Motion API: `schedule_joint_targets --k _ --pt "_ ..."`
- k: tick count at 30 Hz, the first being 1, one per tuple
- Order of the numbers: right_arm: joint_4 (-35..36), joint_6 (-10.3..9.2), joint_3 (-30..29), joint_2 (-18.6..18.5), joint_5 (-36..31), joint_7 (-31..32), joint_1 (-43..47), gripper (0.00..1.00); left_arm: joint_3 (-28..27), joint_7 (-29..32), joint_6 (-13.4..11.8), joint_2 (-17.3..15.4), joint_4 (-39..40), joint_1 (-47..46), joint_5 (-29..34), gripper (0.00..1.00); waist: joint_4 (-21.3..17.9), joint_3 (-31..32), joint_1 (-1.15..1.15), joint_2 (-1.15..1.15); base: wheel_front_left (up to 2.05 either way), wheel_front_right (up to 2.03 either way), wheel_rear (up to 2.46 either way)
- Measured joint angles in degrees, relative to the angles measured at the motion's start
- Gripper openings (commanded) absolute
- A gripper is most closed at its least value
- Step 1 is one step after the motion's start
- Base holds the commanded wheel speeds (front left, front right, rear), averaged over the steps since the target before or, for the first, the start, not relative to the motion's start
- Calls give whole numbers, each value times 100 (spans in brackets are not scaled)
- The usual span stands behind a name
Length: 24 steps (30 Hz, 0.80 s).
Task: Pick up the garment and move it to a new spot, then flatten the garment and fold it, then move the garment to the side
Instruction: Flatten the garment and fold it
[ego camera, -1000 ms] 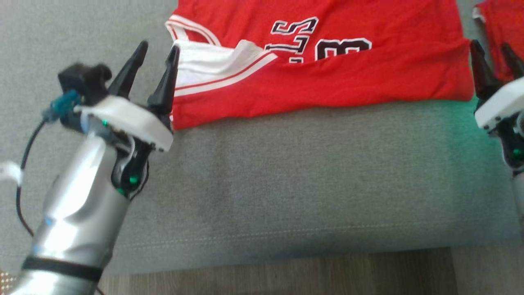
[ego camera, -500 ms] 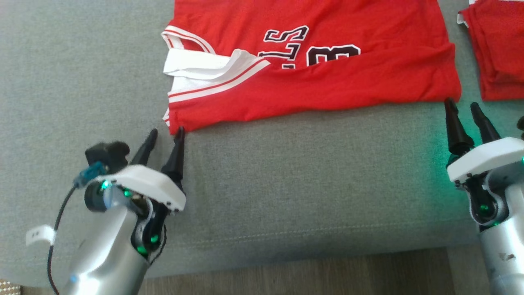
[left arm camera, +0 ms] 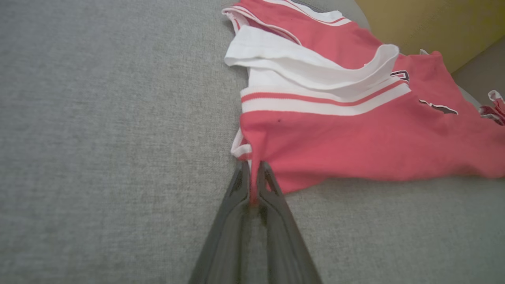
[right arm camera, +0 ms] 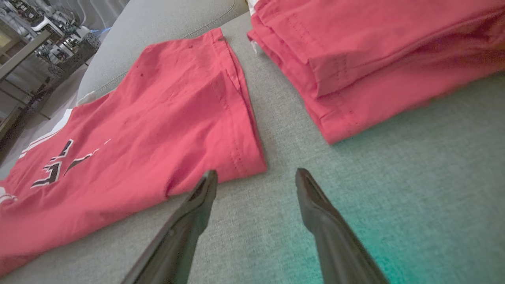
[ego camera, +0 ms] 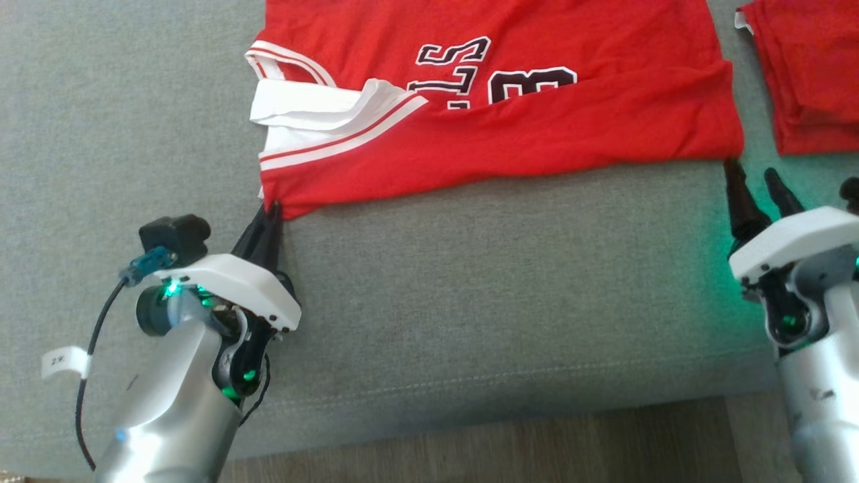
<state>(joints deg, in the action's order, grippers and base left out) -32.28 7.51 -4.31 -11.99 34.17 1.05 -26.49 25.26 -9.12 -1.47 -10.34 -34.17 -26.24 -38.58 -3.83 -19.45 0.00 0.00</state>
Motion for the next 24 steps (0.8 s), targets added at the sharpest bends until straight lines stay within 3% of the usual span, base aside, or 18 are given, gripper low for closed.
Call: schedule_joint_targets --k 10,11,13,14,24 --pt "-886 0 -145 99 244 200 -676 100 98 -13 53 1 -63 -100 1 0 172 -28 0 0 0 0 0" --pt "-934 -1 -144 97 298 211 -713 64 112 -14 53 1 -65 -110 1 0 189 -33 0 0 0 0 0" --pt "-988 -1 -120 89 385 247 -751 8 138 -56 54 2 -66 -112 1 0 221 -46 0 0 0 0 0" --pt "-1018 0 -100 81 421 247 -764 0 145 -57 62 3 -67 -114 1 0 237 -52 0 0 0 0 0" --pt "-903 0 87 -291 805 219 -545 0 115 -258 144 -29 42 -76 -40 0 294 75 0 0 0 0 0"
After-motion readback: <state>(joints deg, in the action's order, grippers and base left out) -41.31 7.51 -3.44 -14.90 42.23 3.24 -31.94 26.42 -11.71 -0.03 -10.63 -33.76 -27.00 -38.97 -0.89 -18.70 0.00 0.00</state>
